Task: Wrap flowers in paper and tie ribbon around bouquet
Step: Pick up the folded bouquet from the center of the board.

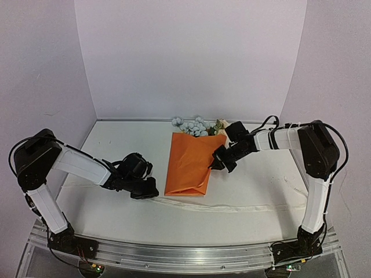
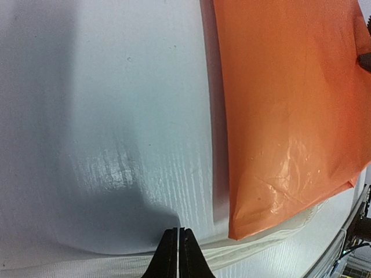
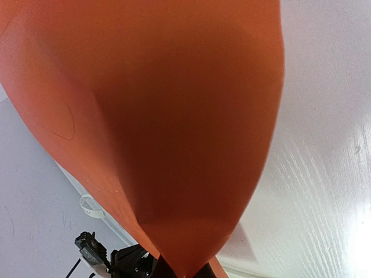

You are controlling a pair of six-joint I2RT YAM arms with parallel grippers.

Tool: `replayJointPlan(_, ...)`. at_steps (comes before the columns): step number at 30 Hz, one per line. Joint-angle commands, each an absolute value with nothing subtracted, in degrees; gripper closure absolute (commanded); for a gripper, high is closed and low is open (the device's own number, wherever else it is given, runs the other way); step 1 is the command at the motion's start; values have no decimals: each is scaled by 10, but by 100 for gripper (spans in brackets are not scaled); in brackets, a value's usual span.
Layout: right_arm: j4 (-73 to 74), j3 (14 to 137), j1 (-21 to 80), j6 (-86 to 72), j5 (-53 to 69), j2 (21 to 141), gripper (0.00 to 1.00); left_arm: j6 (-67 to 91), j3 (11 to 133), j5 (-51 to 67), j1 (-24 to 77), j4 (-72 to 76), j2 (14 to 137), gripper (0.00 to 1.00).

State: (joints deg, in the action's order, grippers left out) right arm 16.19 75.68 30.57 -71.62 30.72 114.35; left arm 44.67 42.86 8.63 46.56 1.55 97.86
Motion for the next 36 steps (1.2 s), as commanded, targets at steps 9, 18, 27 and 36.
replayJointPlan(9, 108, 703, 326, -841, 347, 1080, 100, 484, 440, 25, 466, -30, 1002, 99)
replayJointPlan(18, 74, 664, 341, -882, 344, 1054, 100, 482, 440, 23, 466, -27, 996, 93)
replayJointPlan(27, 67, 610, 371, -884, 336, 1016, 100, 482, 442, 17, 466, -30, 994, 92)
replayJointPlan(36, 54, 543, 404, -882, 314, 979, 100, 493, 444, 11, 466, -35, 993, 91)
